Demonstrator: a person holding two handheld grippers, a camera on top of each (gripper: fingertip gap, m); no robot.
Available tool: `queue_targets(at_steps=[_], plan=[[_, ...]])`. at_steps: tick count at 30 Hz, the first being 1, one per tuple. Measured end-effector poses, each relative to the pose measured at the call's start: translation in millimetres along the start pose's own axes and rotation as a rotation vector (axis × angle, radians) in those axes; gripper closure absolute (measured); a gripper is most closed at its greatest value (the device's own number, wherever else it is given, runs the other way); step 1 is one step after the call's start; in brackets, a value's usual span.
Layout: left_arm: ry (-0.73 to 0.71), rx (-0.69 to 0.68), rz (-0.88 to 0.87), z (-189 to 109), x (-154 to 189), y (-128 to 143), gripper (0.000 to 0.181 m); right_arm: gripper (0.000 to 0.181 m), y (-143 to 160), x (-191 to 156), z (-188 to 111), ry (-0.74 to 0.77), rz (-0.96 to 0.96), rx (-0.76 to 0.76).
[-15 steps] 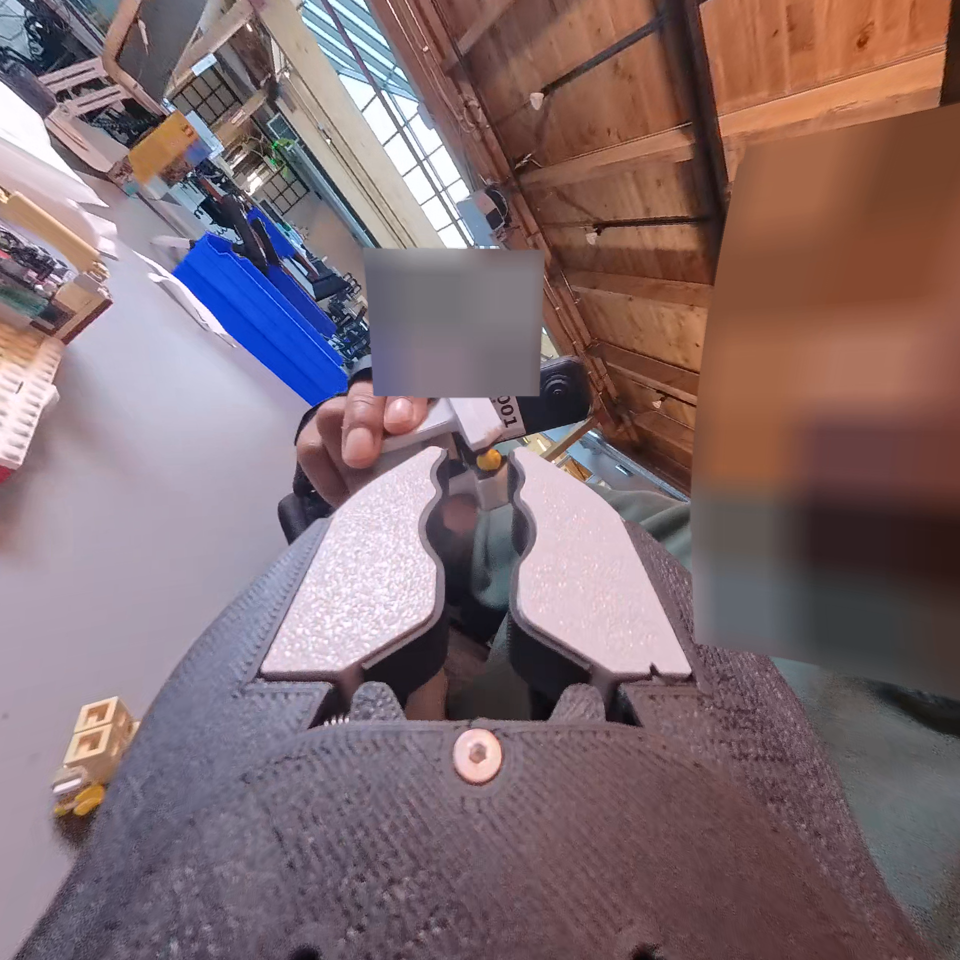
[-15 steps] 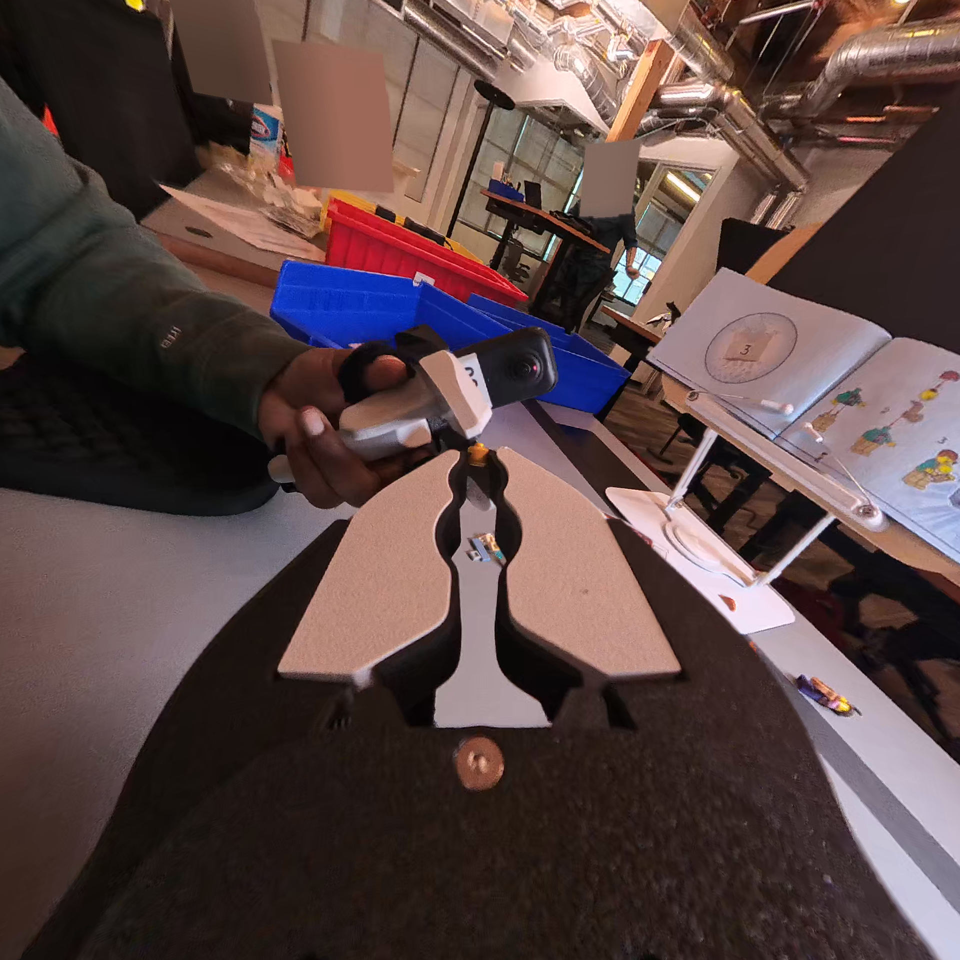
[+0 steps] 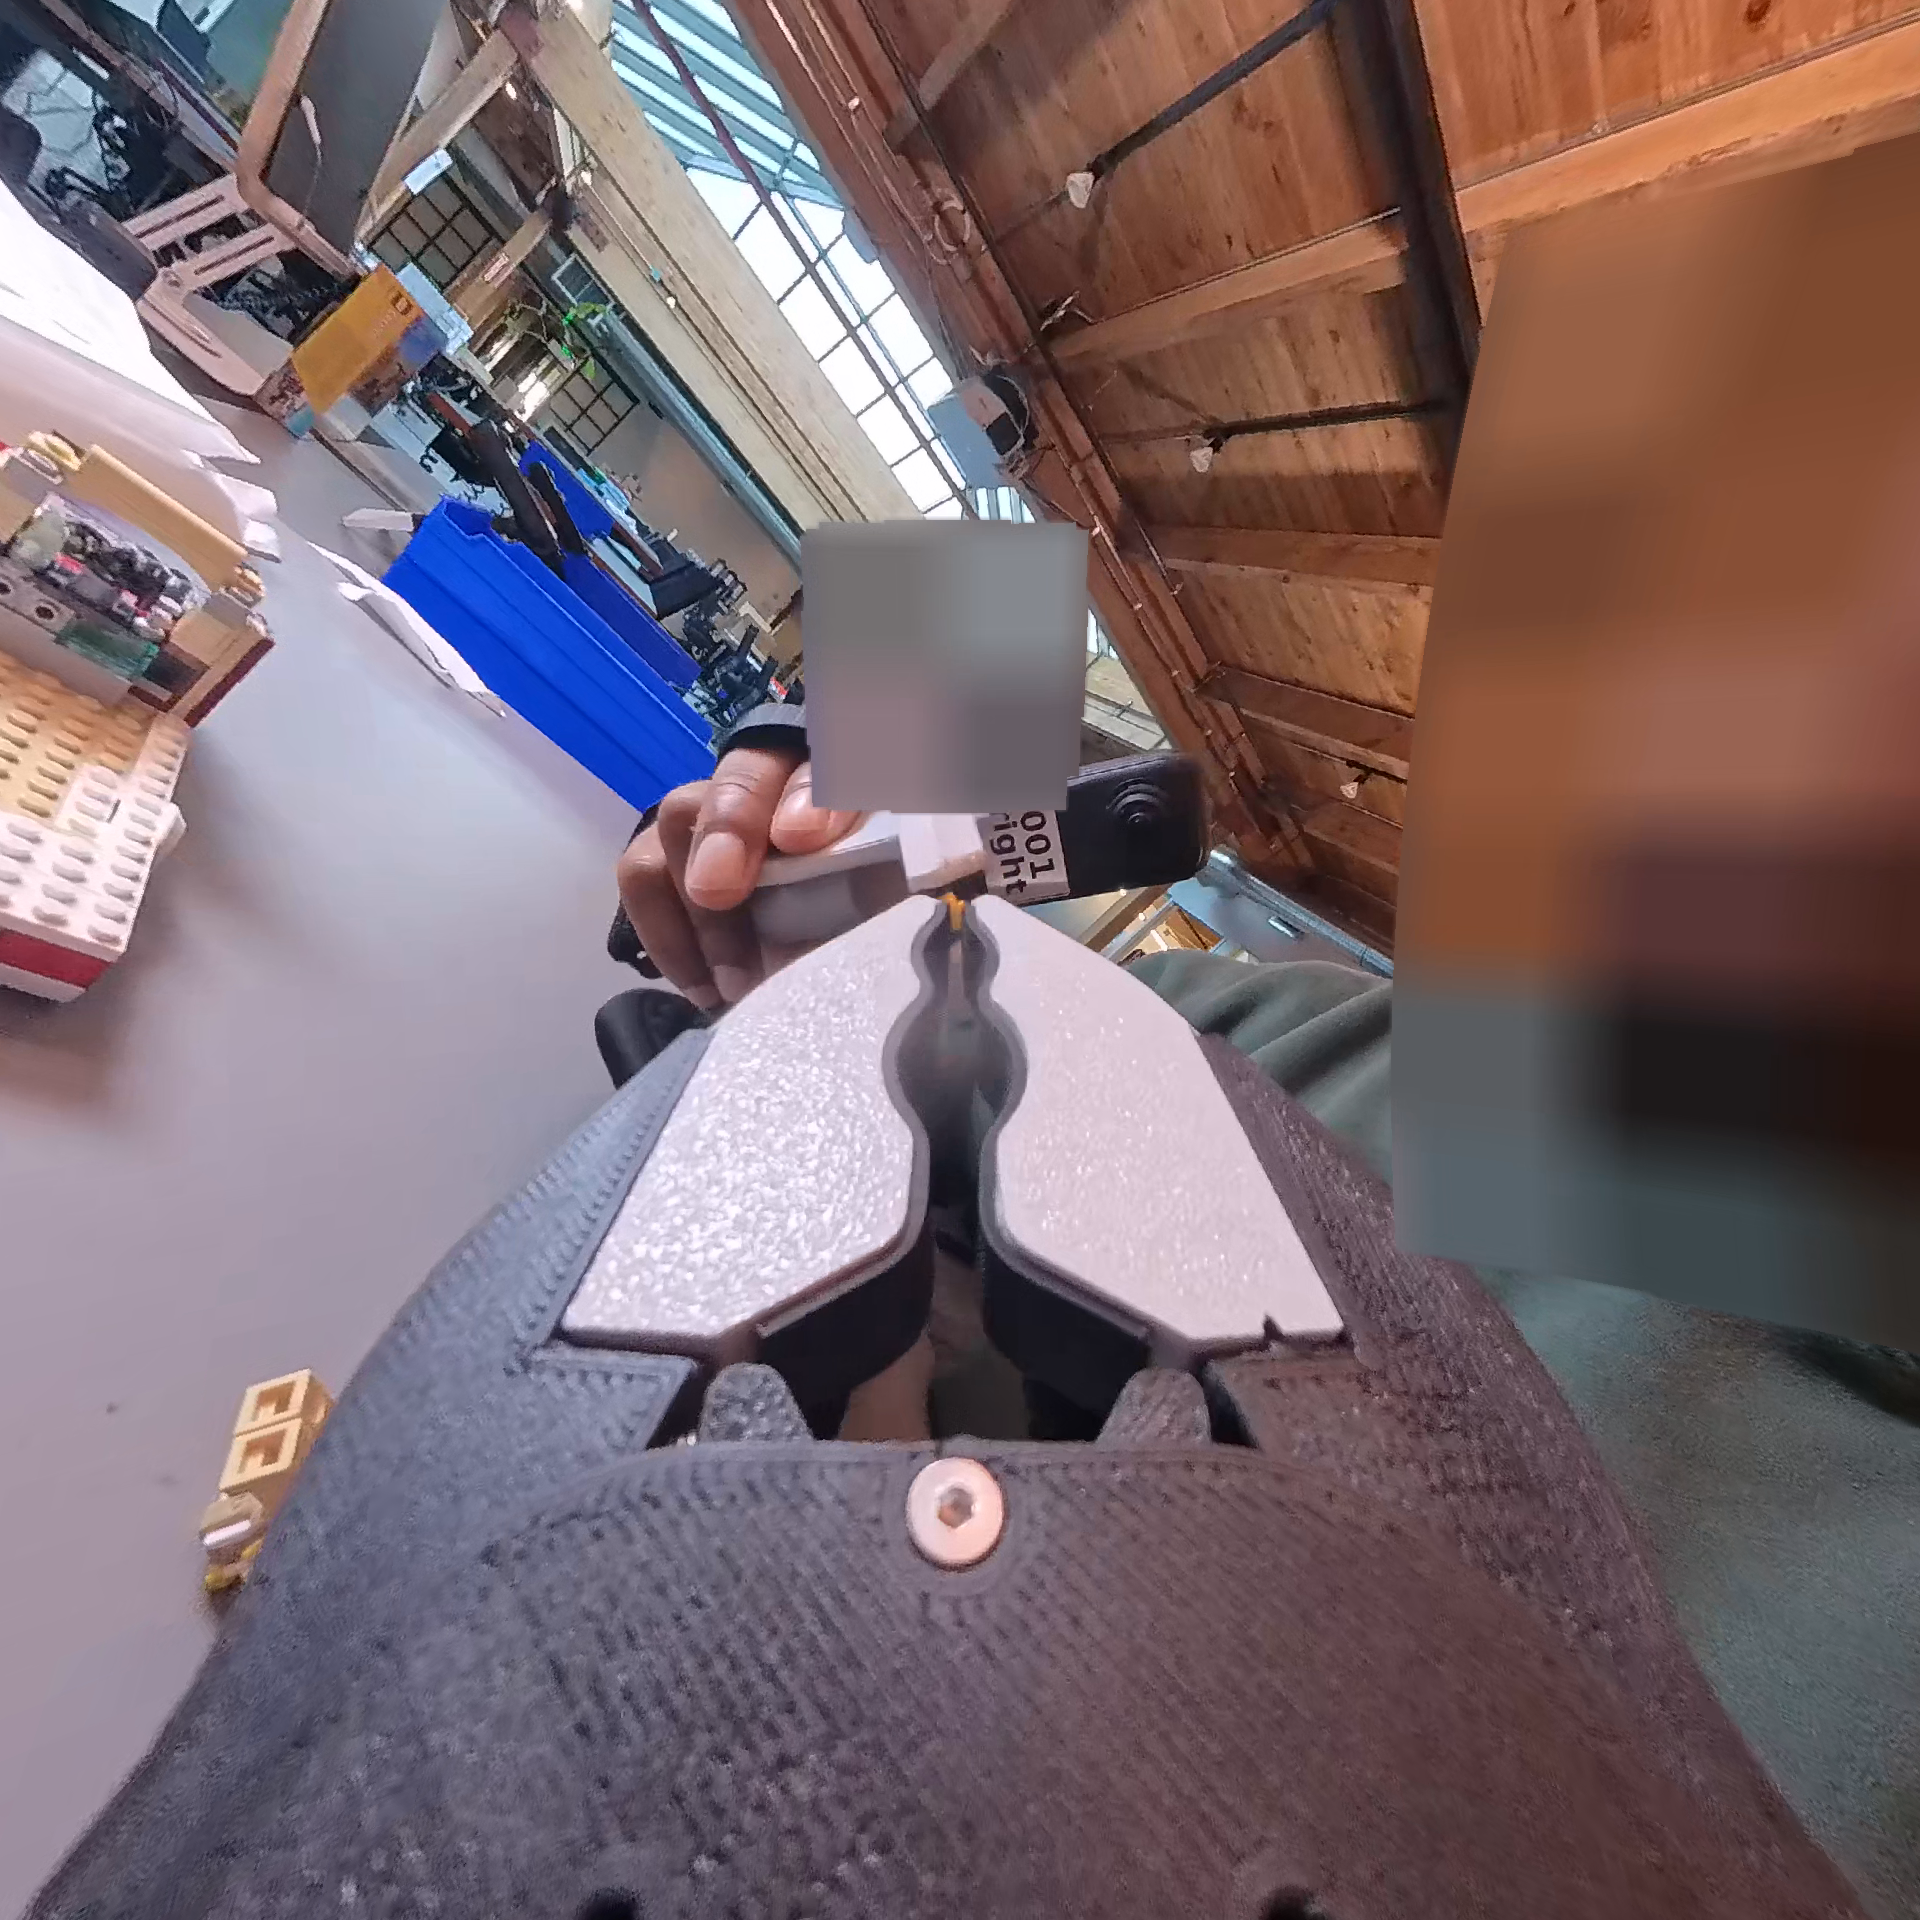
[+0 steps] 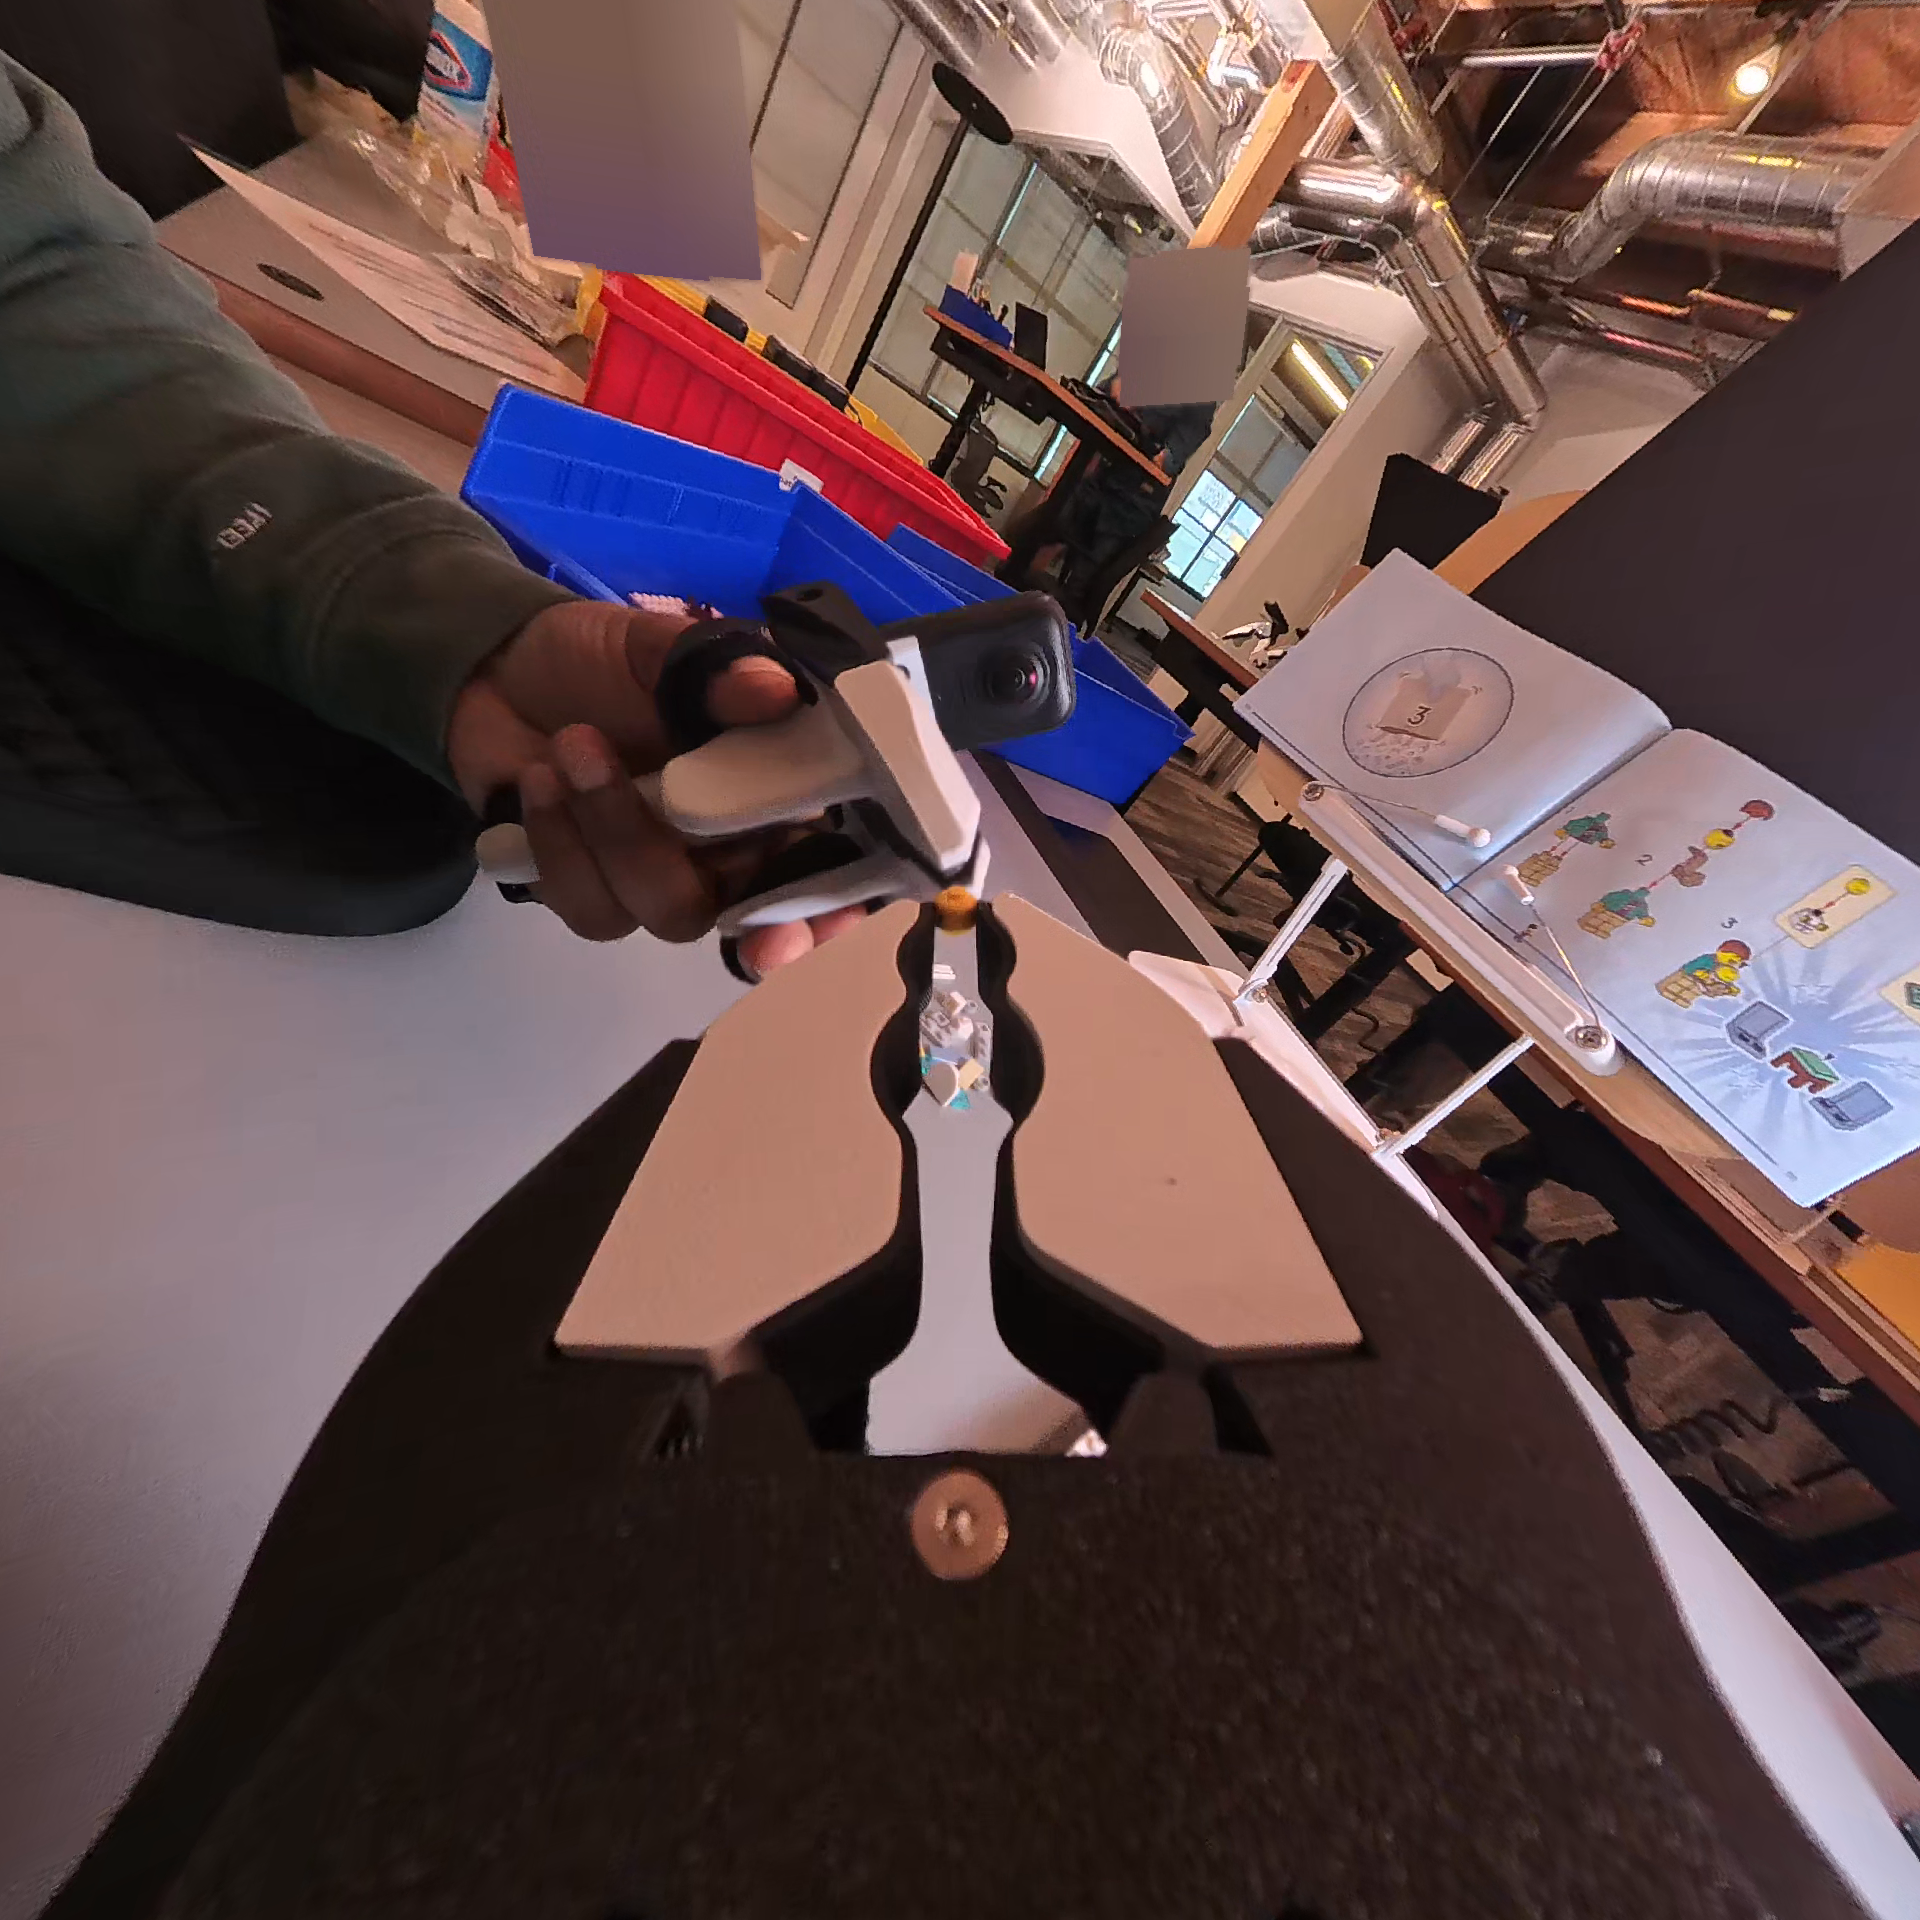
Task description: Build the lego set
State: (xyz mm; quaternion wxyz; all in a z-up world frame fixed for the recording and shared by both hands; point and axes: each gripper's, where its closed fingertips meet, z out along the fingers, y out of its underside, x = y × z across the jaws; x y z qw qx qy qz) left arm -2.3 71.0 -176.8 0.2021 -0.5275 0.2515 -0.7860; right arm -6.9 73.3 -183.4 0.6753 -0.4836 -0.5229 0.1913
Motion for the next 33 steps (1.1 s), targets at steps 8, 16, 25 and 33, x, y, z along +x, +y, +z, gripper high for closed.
queue_targets(at_steps=[8, 16, 25, 33], plan=[[0.0, -0.011, -0.036, 0.2, -5.1, 3.9, 0.17, 0.174, 0.3, -1.2, 0.2, 0.001, -0.011, 0.003], [-0.006, -0.008, 0.003, -0.8, -2.1, 2.0, 0.178, 0.174, 9.3, 0.5, 0.9, 0.008, -0.031, -0.03], [0.002, -0.027, -0.039, 1.0, -5.9, 7.1, 0.17, 0.174, 5.8, -2.4, 1.4, -0.004, -0.03, -0.013], [-0.021, -0.026, -0.011, 0.1, -7.0, 6.6, 0.173, 0.174, 7.9, -2.2, 2.0, 0.0, -0.044, -0.022]])
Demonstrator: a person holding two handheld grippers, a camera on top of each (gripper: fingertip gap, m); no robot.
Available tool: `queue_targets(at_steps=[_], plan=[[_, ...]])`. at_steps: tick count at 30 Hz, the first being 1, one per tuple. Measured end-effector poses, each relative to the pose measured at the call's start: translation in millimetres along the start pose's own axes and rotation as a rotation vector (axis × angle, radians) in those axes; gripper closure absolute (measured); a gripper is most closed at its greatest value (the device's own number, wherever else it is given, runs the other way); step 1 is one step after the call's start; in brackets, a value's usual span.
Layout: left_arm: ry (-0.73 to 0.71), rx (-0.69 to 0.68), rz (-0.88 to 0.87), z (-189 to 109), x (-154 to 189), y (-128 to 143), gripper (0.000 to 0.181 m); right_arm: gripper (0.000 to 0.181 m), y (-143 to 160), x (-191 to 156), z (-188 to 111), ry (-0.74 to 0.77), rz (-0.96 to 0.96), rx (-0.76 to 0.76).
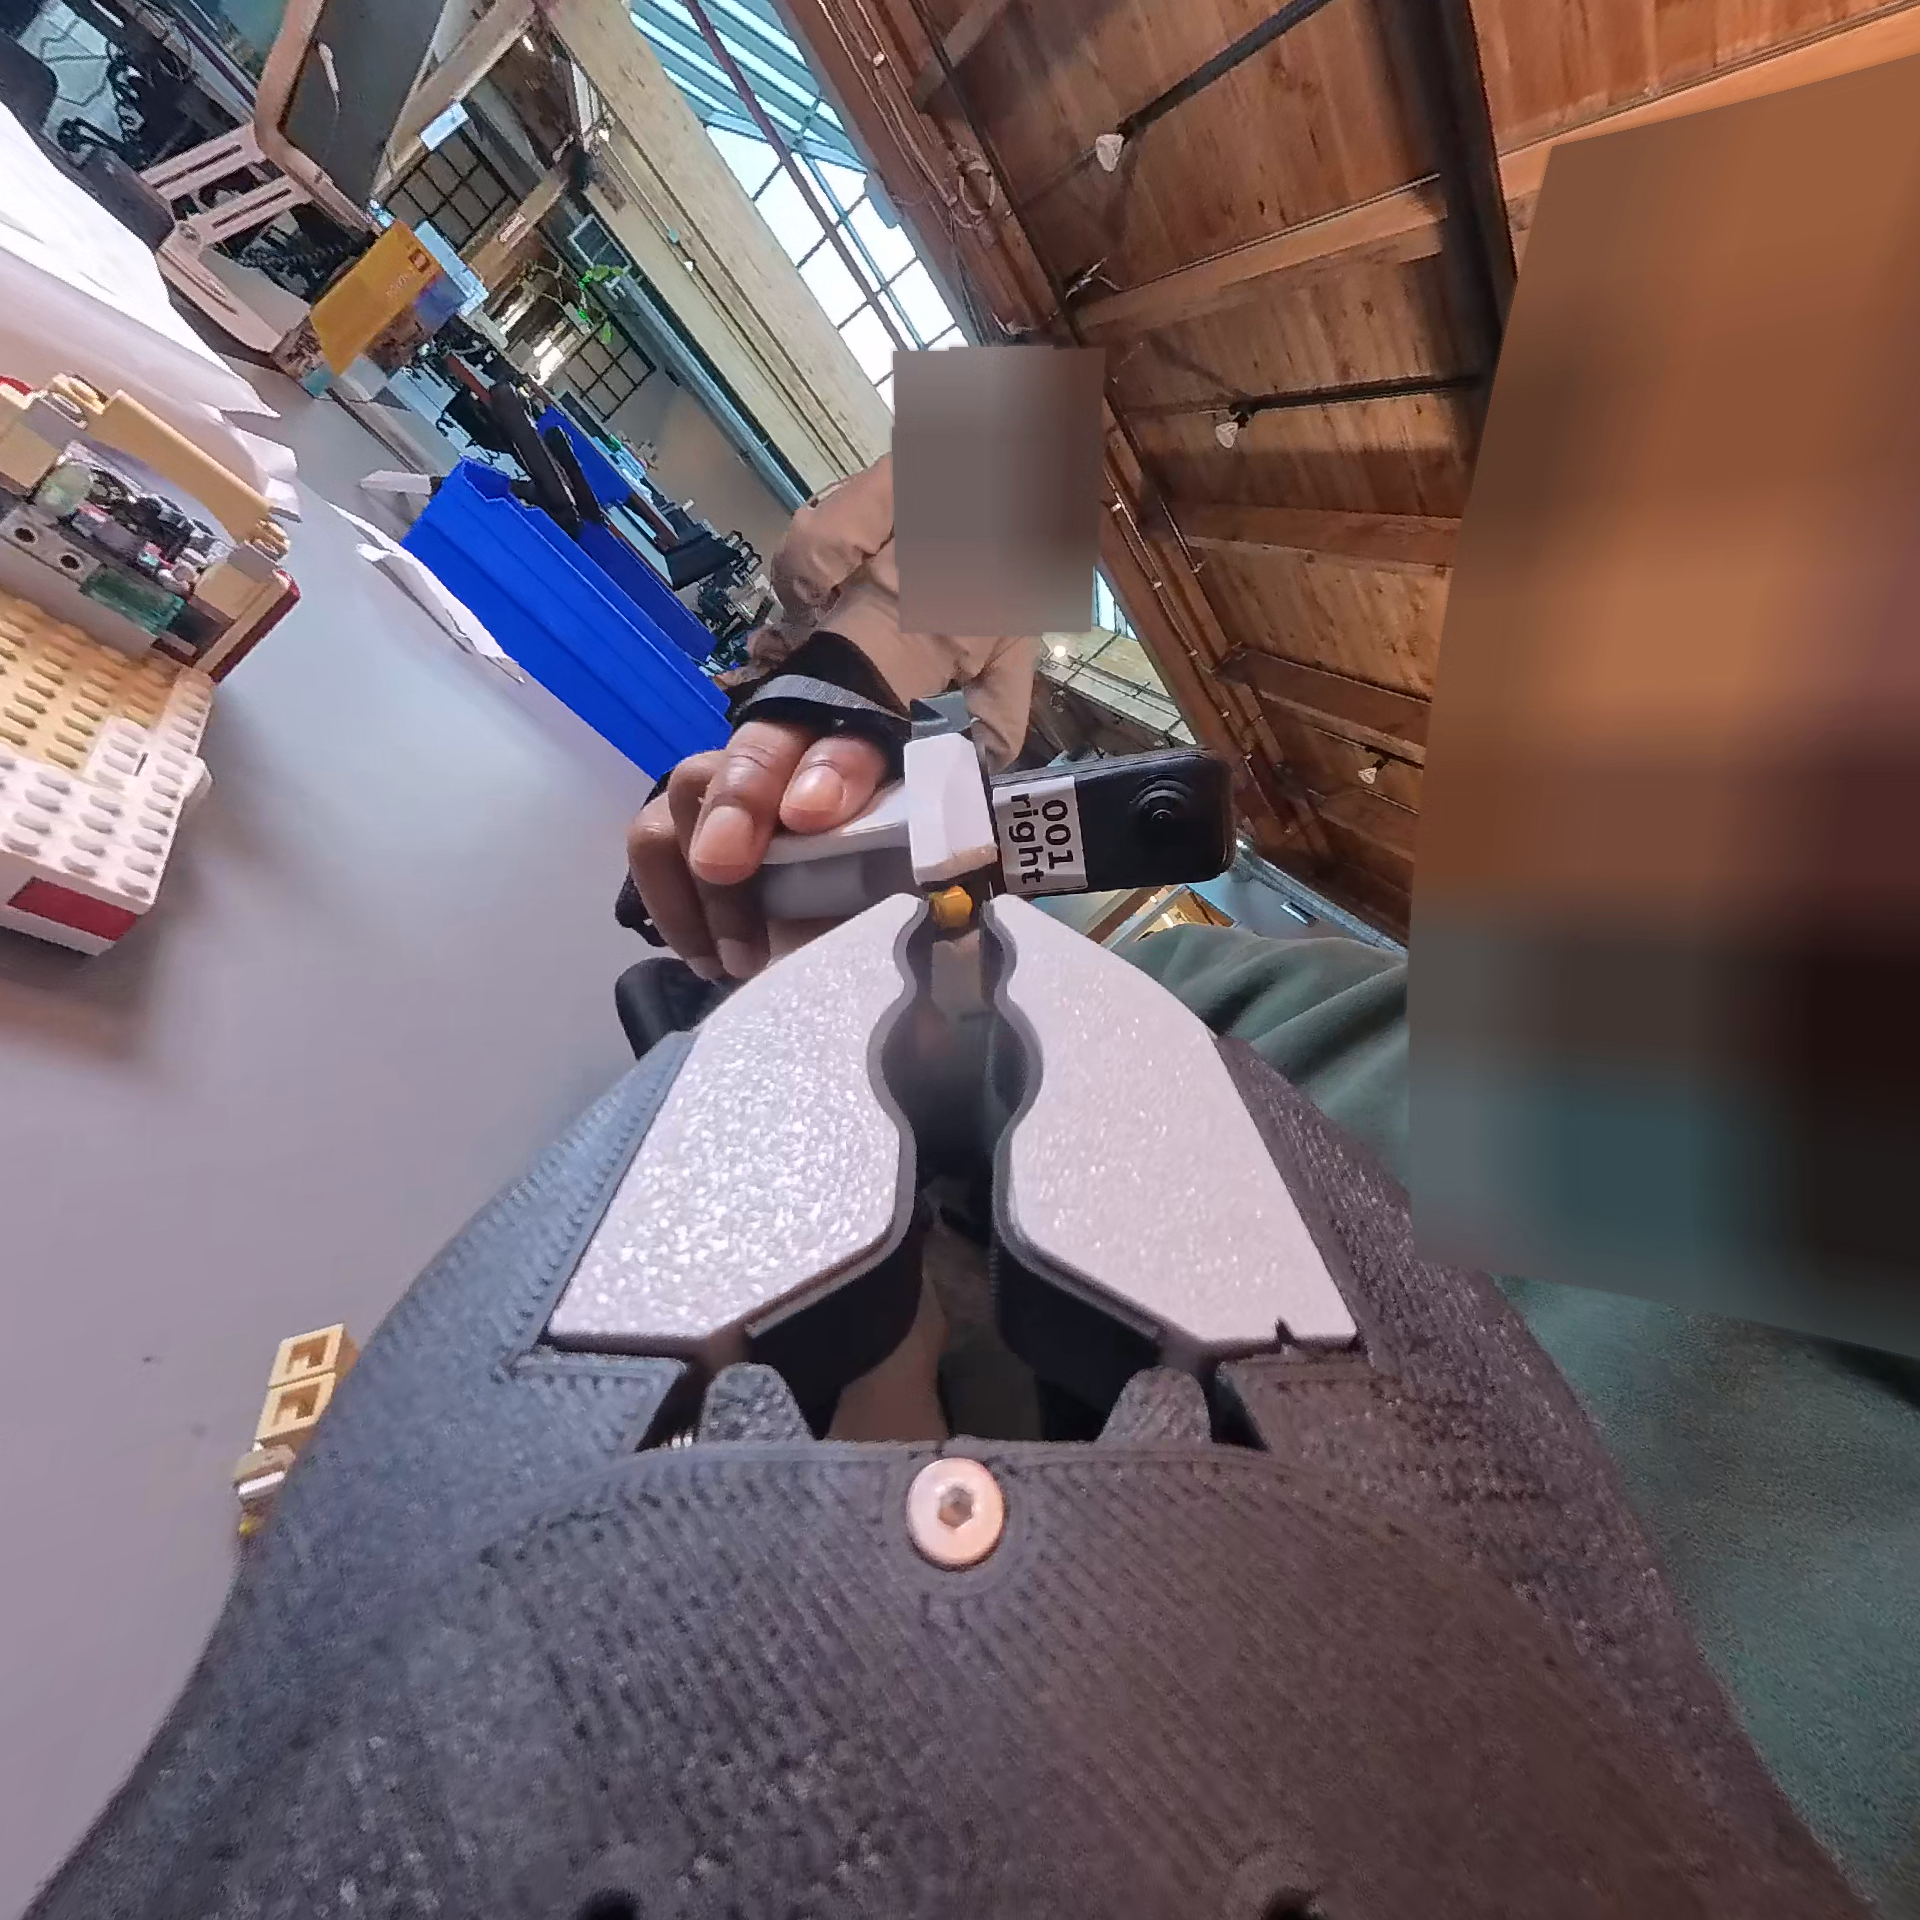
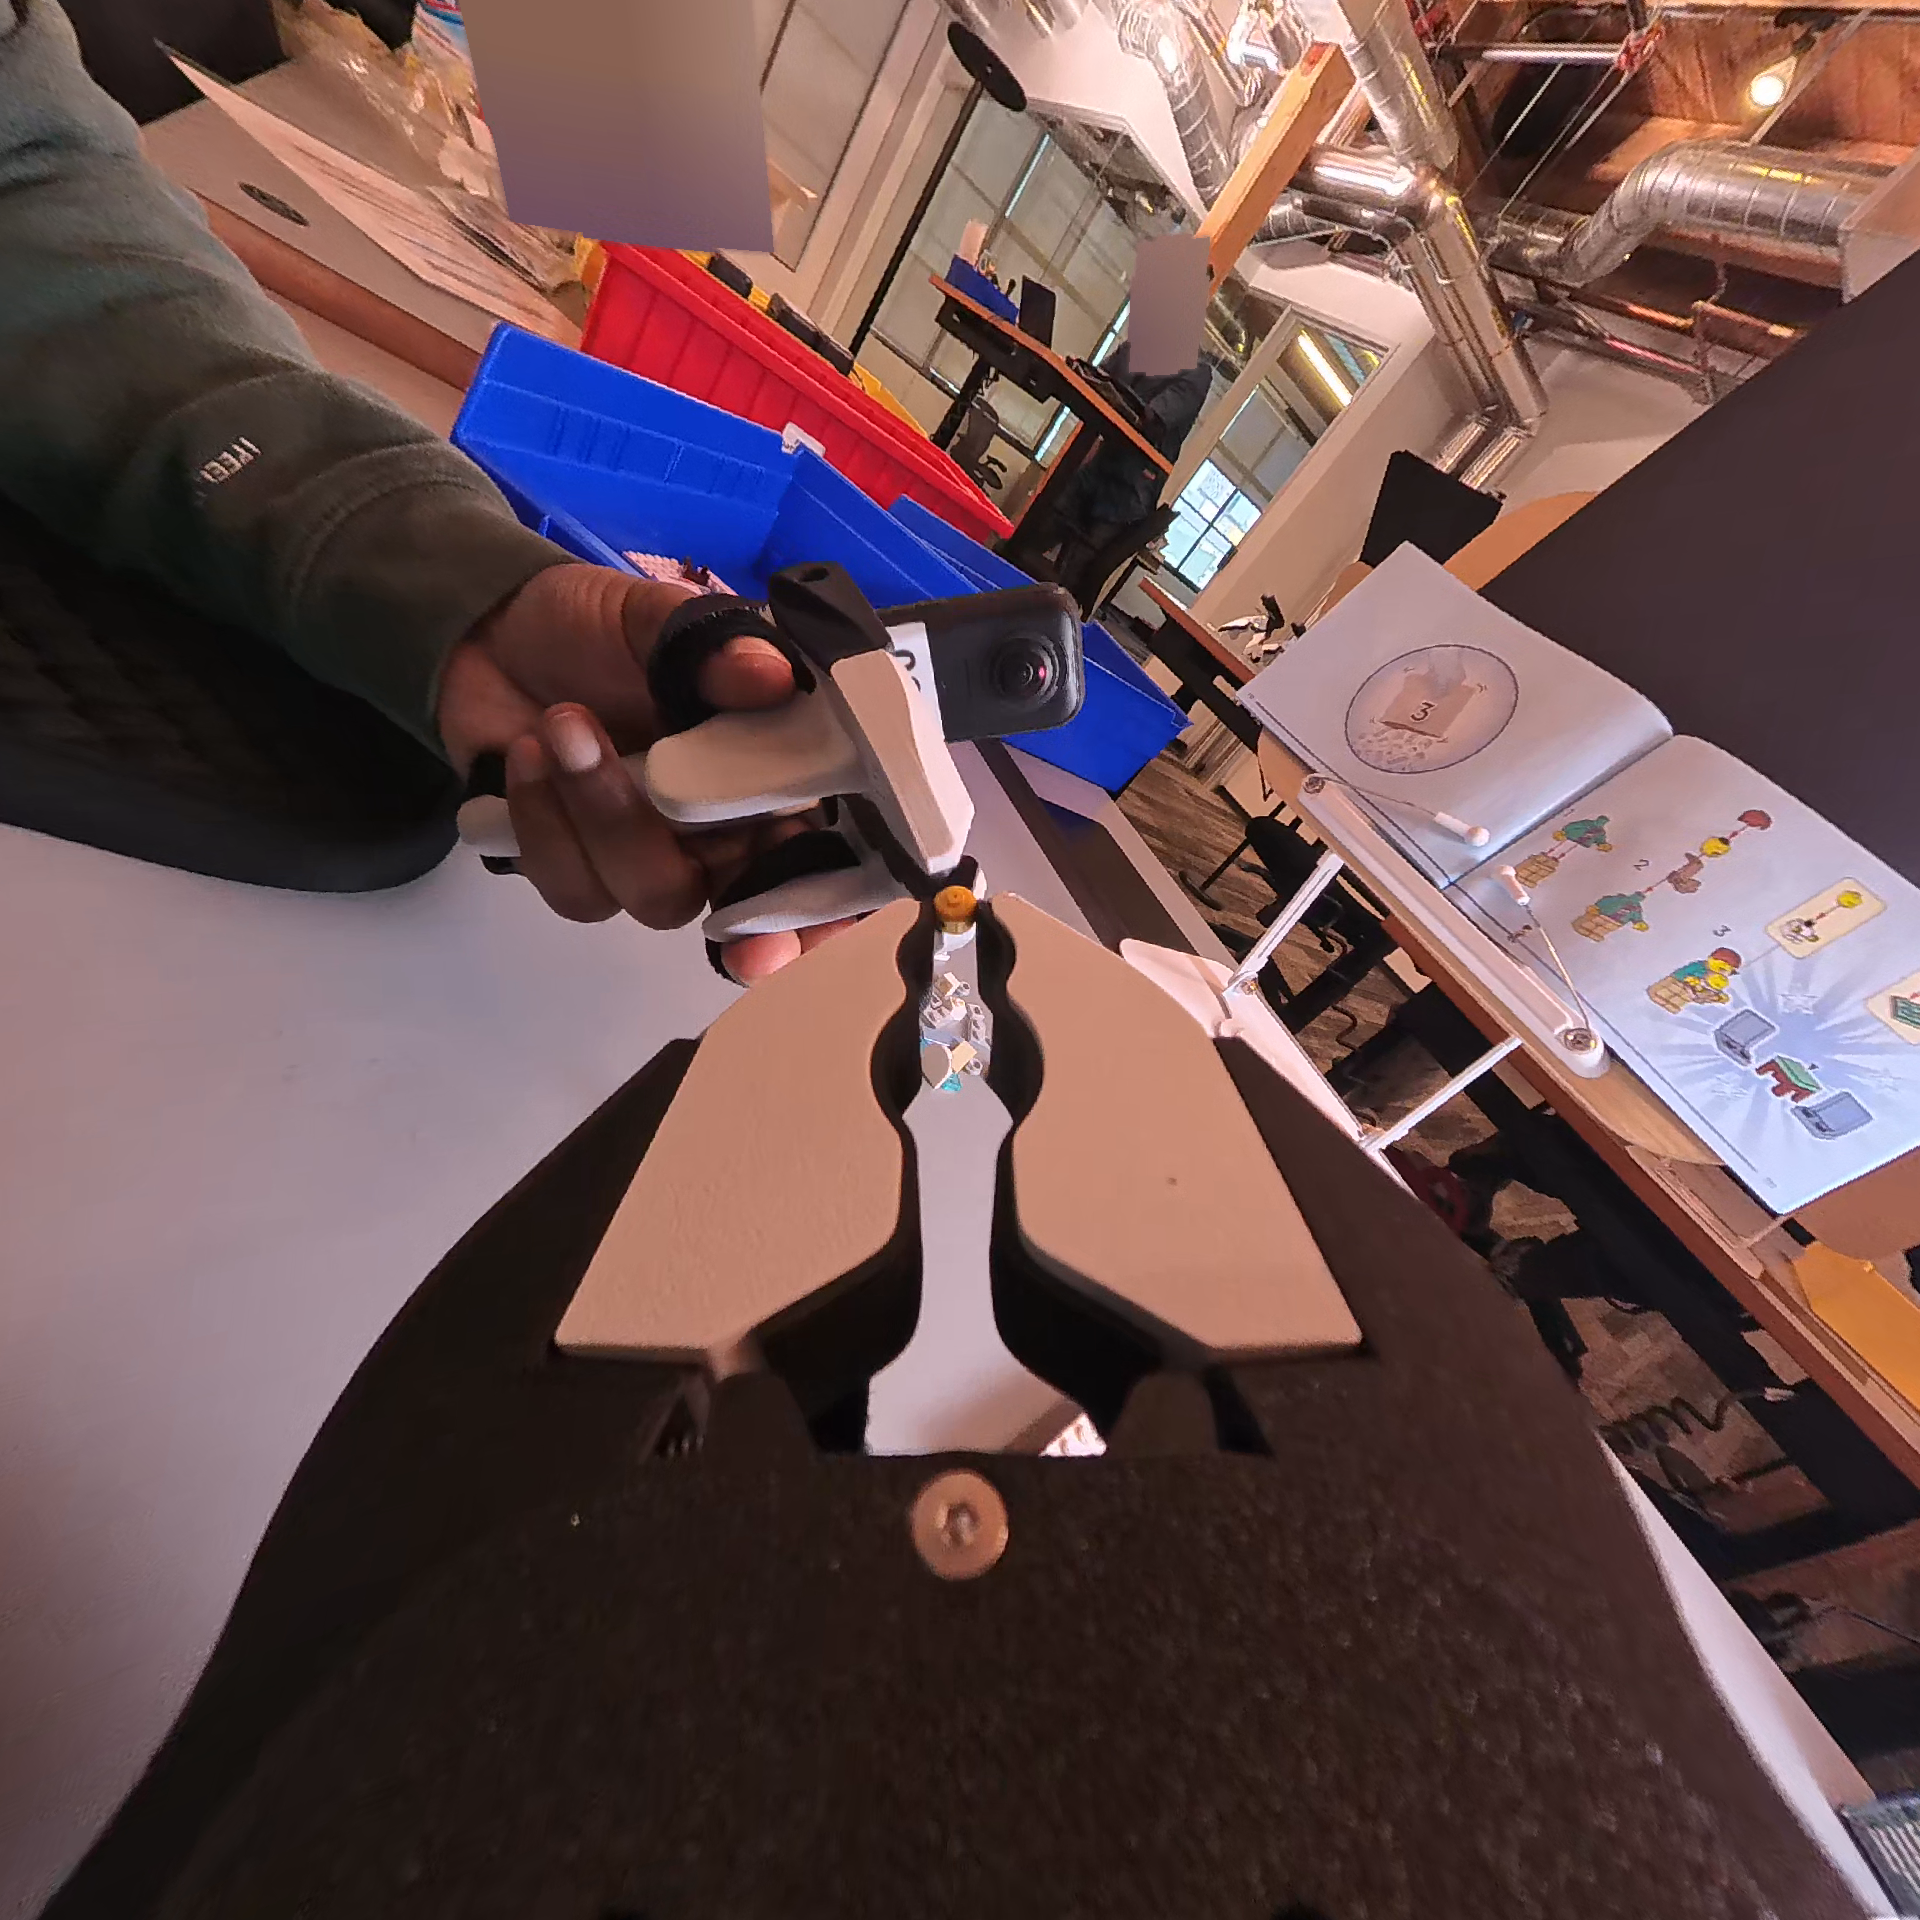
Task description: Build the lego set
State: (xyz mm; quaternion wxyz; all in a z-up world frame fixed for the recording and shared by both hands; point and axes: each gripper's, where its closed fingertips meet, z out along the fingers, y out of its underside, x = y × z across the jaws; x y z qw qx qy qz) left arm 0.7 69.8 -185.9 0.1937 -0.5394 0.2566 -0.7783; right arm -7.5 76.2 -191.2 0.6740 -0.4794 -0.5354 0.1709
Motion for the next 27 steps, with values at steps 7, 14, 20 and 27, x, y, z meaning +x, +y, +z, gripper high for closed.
queue_targets(at_steps=[7, 14, 20, 27], plan=[[-0.018, 0.013, 0.043, -2.7, 0.2, -3.2, 0.179, 0.174, 6.3, 1.8, -0.3, 0.004, -0.004, -0.023], [-0.074, 0.02, 0.02, -6.6, -12.1, -4.3, 0.165, 0.174, 4.2, 0.1, -0.3, -0.001, 0.003, -0.014], [-0.011, -0.012, -0.014, -1.0, -5.5, 4.3, 0.171, 0.174, 4.2, -3.8, 1.4, -0.02, 0.008, -0.012], [-0.022, -0.007, -0.026, -2.0, -8.3, 4.7, 0.173, 0.174, 7.4, -4.3, 2.3, -0.029, 0.028, -0.026]])
